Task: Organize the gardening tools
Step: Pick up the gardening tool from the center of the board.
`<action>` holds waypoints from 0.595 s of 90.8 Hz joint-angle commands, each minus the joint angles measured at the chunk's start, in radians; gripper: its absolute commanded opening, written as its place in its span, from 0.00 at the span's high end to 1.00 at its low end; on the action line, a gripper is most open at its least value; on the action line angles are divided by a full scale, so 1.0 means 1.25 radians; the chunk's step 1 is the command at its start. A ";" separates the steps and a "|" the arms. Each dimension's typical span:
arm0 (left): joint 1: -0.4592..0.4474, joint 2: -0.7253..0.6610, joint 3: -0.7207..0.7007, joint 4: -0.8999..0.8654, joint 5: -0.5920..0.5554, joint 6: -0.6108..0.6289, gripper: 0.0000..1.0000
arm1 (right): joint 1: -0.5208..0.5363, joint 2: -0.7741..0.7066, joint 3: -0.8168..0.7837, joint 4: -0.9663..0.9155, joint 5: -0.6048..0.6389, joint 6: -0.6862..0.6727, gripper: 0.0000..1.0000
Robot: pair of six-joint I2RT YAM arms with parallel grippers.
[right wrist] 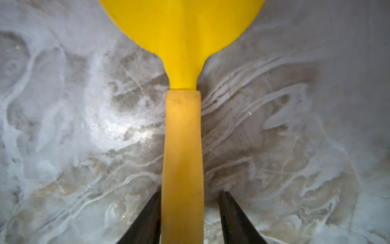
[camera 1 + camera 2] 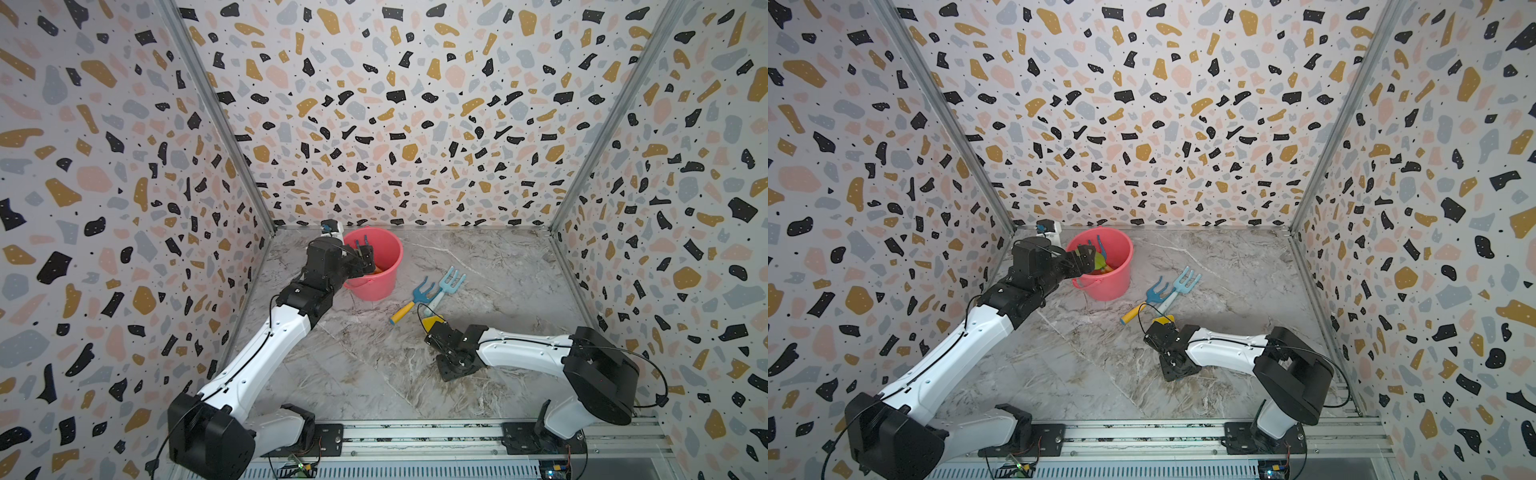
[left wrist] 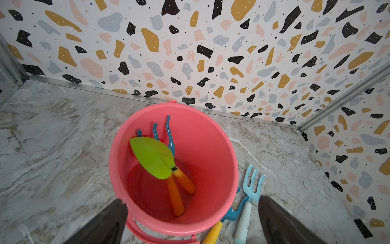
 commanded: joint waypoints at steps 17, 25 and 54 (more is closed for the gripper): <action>0.003 -0.015 -0.005 0.006 0.009 -0.014 0.01 | 0.004 0.040 0.017 0.027 0.007 -0.069 0.56; 0.005 -0.014 -0.002 0.006 0.009 -0.016 0.00 | 0.004 0.048 0.020 0.038 0.000 -0.084 0.68; 0.003 -0.035 0.015 -0.077 0.009 -0.055 0.01 | 0.004 -0.038 -0.001 0.062 0.004 -0.154 0.99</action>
